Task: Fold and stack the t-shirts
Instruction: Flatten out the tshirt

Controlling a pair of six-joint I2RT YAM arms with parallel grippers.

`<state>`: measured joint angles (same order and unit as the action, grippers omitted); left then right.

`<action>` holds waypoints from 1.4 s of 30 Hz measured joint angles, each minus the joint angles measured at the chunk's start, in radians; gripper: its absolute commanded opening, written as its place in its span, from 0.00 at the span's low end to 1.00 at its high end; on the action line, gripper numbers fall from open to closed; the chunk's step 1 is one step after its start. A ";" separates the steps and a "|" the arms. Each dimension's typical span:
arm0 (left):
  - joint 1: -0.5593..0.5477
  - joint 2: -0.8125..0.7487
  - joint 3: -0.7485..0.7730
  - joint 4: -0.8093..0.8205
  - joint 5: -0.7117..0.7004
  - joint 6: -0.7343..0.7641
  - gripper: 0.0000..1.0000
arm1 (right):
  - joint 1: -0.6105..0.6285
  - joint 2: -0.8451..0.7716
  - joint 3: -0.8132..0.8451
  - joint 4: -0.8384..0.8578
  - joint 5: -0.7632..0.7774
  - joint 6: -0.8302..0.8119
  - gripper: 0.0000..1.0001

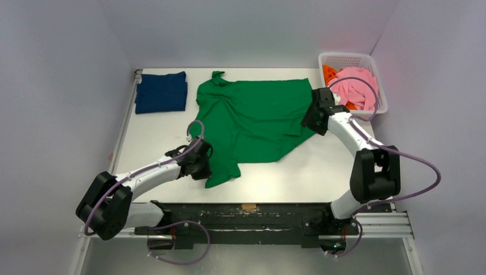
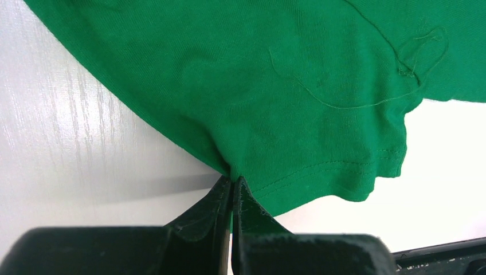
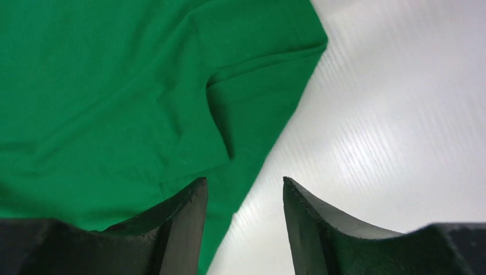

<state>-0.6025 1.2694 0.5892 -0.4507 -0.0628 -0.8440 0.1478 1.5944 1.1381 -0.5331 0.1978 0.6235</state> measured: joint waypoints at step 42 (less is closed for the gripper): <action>0.000 0.017 0.016 -0.011 -0.002 -0.001 0.00 | 0.014 0.260 0.076 0.108 -0.144 -0.085 0.00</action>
<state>-0.6025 1.2865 0.6048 -0.4618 -0.0647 -0.8448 0.1616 1.8542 1.2137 -0.4255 0.0536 0.5381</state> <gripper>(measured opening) 0.009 0.006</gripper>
